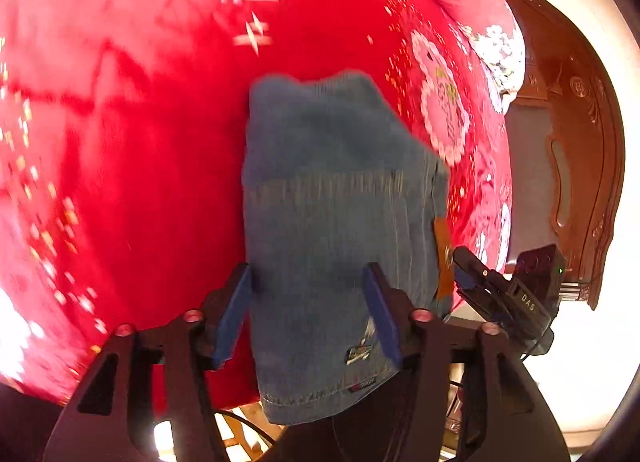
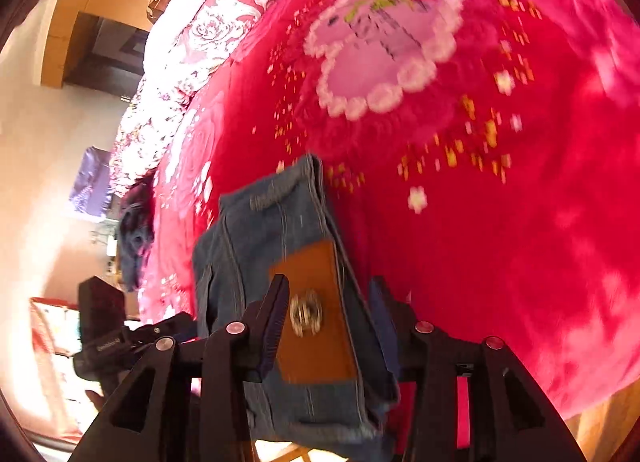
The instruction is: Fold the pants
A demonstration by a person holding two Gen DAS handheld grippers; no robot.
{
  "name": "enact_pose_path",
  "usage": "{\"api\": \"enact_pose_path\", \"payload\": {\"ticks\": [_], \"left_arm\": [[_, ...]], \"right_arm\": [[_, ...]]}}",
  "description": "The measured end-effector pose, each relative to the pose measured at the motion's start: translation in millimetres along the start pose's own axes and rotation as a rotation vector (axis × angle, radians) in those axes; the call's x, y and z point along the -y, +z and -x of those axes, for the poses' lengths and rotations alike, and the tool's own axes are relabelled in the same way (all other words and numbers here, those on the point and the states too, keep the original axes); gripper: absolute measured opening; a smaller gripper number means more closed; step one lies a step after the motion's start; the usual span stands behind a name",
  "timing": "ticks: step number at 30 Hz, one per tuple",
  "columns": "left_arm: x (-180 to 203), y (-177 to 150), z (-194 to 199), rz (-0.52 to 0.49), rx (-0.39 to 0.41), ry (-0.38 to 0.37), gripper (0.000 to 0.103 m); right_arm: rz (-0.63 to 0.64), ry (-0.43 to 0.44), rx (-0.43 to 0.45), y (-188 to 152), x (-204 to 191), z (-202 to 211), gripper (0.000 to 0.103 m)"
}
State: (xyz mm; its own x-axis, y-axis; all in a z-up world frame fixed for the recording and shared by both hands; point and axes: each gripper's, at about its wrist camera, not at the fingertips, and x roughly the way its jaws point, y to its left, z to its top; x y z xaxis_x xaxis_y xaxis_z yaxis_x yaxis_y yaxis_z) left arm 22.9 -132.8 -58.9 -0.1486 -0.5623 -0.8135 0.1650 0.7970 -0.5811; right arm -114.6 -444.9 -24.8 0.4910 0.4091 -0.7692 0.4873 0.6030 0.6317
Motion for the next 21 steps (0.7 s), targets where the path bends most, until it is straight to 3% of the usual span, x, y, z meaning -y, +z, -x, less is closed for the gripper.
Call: {"api": "enact_pose_path", "payload": {"ticks": [2,4,6,8,10,12,16,17,18,21], "left_arm": [[1,-6,-12,0.017,-0.024,-0.004,0.065],[5,-9,-13,0.046,-0.039,-0.028,0.065],[16,-11,-8,0.005,-0.019,0.018,0.062],[23,-11,-17,-0.038,-0.023,0.100,0.061],[25,-9,-26,-0.065,-0.027,0.141,0.060],[28,-8,-21,-0.064,-0.039,0.139,0.059],[23,-18,-3,-0.079,-0.076,0.089,0.059],[19,-23,-1,-0.068,-0.093,0.066,0.059],[15,-29,-1,-0.053,-0.114,0.041,0.059],[6,-48,-15,-0.016,-0.202,-0.007,0.061]], "right_arm": [[-0.012,0.036,-0.008,-10,5,-4,0.044],[0.026,0.009,-0.004,-16,0,-10,0.031],[0.112,-0.045,0.009,-21,-15,-7,0.014],[0.218,-0.109,0.063,-27,-33,7,0.010],[0.254,-0.213,0.032,-31,-28,-2,0.013],[0.234,-0.263,-0.006,-31,-19,-11,0.017],[0.132,-0.099,0.035,-36,-13,22,0.031],[0.110,-0.081,0.025,-39,-9,27,0.041],[0.094,-0.078,0.018,-44,-6,31,0.044],[0.081,-0.088,-0.019,-61,2,27,0.044]]}}
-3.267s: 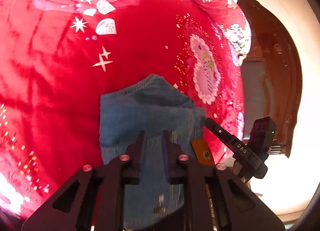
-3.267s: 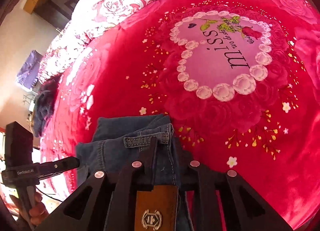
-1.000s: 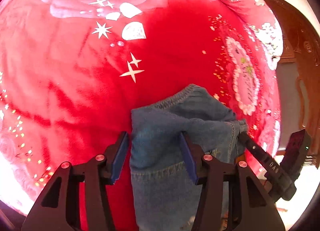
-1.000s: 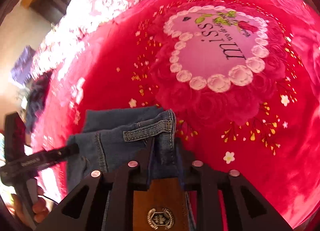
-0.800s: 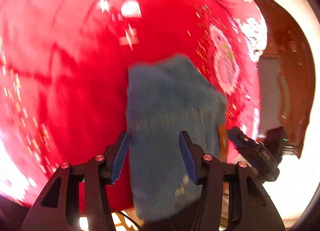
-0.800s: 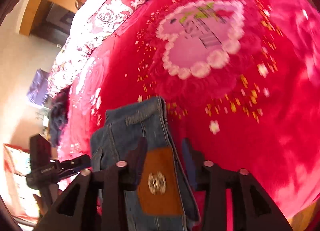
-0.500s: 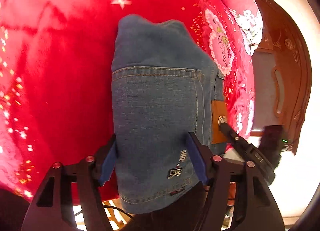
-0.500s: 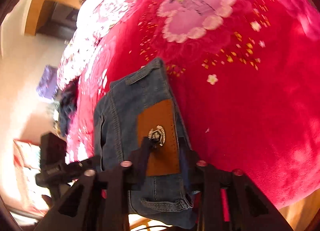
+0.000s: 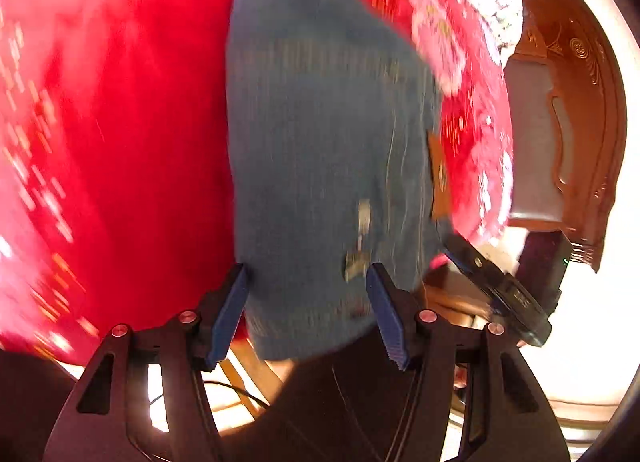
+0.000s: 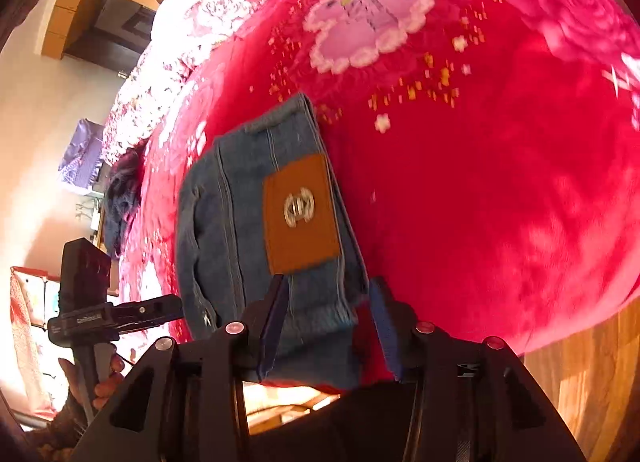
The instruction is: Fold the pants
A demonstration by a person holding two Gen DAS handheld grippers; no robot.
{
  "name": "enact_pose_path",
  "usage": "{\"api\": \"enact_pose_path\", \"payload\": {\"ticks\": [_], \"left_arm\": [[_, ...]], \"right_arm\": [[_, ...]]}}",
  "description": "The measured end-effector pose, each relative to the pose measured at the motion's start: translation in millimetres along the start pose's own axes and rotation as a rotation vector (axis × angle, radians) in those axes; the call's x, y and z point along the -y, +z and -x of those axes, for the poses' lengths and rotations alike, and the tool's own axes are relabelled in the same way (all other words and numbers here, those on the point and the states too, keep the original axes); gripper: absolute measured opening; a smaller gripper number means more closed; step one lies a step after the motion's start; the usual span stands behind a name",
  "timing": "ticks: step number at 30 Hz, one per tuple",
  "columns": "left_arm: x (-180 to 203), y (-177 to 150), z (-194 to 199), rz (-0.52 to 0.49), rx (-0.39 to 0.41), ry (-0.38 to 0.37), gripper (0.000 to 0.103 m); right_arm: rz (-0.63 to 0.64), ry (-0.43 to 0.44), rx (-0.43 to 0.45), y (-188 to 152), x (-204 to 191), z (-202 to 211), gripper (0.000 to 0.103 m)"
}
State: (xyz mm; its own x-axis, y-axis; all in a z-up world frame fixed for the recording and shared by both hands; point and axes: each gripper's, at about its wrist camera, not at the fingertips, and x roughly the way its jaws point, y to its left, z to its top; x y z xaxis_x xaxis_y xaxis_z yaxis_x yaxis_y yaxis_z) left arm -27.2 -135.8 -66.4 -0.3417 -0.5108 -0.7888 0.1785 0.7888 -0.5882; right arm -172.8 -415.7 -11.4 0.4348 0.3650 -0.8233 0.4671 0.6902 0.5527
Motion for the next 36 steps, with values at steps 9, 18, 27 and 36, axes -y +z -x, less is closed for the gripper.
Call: {"api": "enact_pose_path", "payload": {"ticks": [9,18,27,36], "left_arm": [[8,-10,2,-0.063,0.014,0.119,0.060],[9,-11,20,-0.141,0.013,0.161,0.059],[20,61,55,-0.083,0.184,0.054,0.059],[29,110,23,-0.036,0.212,0.164,0.068]], "right_arm": [[0.006,0.088,0.062,-28,-19,13,0.016],[0.041,-0.053,-0.029,-27,-15,-4,0.023],[-0.031,0.032,0.149,50,-11,10,0.049],[0.105,-0.071,0.126,105,-54,-57,0.015]]}}
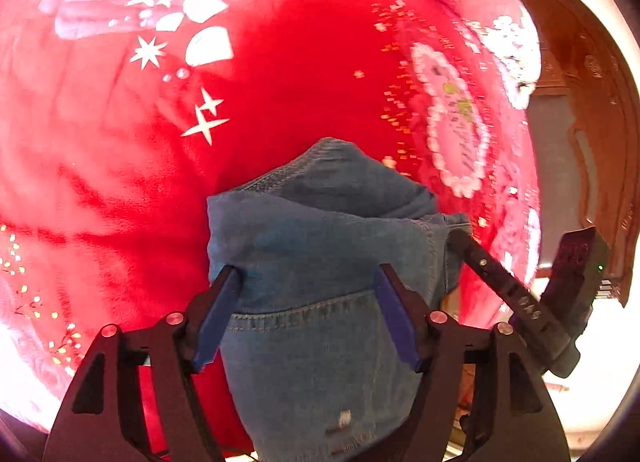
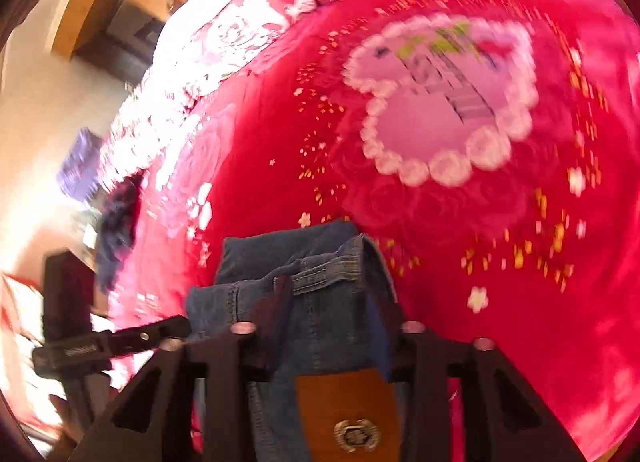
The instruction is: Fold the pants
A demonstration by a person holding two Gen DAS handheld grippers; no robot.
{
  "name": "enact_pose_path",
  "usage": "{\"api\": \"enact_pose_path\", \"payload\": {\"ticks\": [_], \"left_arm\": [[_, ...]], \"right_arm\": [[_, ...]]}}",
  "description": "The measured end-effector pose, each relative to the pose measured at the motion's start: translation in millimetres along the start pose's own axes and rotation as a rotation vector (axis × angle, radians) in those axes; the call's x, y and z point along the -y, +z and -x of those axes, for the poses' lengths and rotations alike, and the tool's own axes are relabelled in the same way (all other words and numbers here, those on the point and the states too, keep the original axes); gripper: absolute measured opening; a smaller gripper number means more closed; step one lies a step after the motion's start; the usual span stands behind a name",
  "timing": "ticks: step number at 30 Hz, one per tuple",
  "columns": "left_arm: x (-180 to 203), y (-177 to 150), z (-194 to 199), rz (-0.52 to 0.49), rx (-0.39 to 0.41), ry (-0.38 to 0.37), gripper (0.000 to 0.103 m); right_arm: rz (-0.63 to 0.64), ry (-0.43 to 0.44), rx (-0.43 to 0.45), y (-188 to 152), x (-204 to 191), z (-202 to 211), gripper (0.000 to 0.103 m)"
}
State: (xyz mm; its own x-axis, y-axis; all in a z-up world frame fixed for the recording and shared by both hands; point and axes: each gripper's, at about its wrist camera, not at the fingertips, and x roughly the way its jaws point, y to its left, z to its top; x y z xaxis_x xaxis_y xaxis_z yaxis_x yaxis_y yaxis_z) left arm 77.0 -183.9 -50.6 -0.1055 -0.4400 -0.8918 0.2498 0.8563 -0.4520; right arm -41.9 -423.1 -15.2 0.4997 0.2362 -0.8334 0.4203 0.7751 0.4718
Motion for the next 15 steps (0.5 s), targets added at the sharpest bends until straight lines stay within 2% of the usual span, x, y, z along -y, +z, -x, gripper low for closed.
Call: {"api": "enact_pose_path", "payload": {"ticks": [3,5,9,10,12,15], "left_arm": [[3,3,-6,-0.002,0.001,0.071,0.068],[1,0,4,-0.002,0.012,0.050,0.068],[-24,-11,20,0.044,0.041,-0.061,0.068],[-30,-11,17,0.077,0.034,-0.096,0.068],[-40,-13,7,0.149,-0.002,-0.141,0.068],[-46,-24,-3,0.206,-0.062,-0.173,0.068]], "right_arm": [[0.070,-0.160,-0.075,1,5,-32,0.016],[0.032,-0.131,-0.062,0,14,-26,0.018],[-0.023,-0.026,-0.042,-6,26,3,0.027],[-0.032,-0.005,-0.048,-7,30,6,0.031],[-0.042,0.003,-0.048,-9,34,7,0.043],[-0.076,0.008,-0.071,-9,34,-3,0.044]]}}
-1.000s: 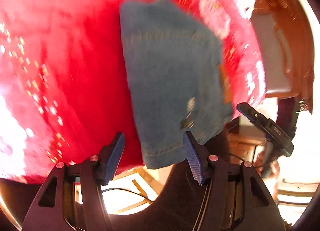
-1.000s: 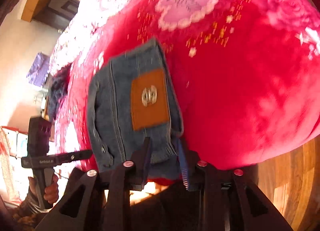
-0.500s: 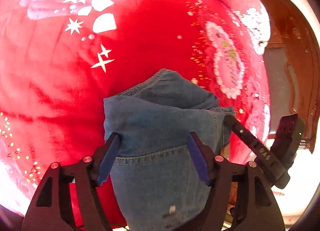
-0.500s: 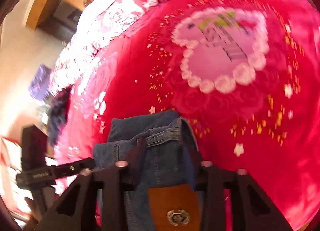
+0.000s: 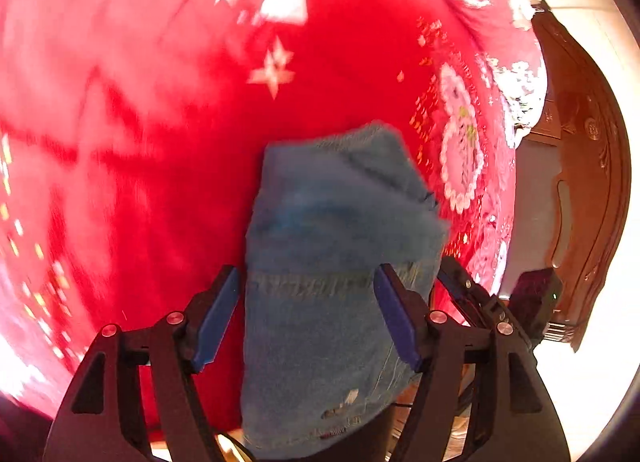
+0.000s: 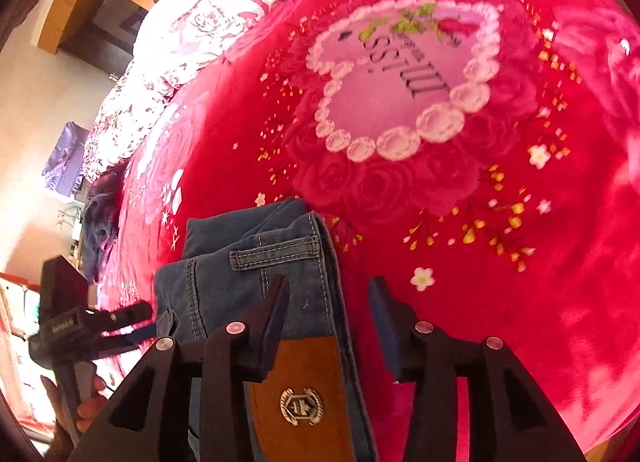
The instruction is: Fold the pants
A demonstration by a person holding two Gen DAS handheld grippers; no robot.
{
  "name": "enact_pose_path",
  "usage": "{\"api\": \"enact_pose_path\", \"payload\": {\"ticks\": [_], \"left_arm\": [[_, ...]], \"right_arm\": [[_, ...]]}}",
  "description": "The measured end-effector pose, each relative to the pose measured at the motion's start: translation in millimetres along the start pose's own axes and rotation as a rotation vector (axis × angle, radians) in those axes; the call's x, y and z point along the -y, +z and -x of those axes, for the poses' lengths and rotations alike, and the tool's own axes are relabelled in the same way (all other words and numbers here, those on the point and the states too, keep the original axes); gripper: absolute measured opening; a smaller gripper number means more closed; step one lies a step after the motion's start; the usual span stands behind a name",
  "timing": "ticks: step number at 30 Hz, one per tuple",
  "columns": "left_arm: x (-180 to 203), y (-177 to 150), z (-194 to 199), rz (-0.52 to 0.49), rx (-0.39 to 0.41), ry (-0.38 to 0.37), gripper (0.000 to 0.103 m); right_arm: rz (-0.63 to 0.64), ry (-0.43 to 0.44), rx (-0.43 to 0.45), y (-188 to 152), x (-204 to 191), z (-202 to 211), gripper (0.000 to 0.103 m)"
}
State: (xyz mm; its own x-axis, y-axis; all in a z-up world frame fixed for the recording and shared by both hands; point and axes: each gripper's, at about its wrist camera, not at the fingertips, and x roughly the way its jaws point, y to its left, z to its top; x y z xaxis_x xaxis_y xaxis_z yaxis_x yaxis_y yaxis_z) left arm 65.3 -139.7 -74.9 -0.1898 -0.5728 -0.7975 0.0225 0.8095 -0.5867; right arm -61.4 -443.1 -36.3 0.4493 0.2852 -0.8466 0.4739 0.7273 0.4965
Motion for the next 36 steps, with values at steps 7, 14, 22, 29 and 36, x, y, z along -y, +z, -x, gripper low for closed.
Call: {"api": "enact_pose_path", "payload": {"ticks": [7,14,22,29,36], "left_arm": [[24,-30,-11,-0.209,0.013,0.171,0.071],[43,-37,-12,-0.275,0.028,0.238,0.069],[52,-42,-8,-0.345,0.043,0.310,0.070],[17,-73,-4,-0.242,-0.102,0.087,0.070],[25,-93,-16,-0.295,-0.109,0.160,0.054]], "right_arm": [[0.046,-0.010,-0.072,-22,-9,-7,0.057],[0.026,0.029,-0.105,-39,-4,10,0.059],[0.177,-0.130,-0.077,-57,-24,8,0.049],[0.003,0.071,-0.106,-73,7,40,0.057],[0.119,0.012,-0.054,-102,-4,56,0.009]]}}
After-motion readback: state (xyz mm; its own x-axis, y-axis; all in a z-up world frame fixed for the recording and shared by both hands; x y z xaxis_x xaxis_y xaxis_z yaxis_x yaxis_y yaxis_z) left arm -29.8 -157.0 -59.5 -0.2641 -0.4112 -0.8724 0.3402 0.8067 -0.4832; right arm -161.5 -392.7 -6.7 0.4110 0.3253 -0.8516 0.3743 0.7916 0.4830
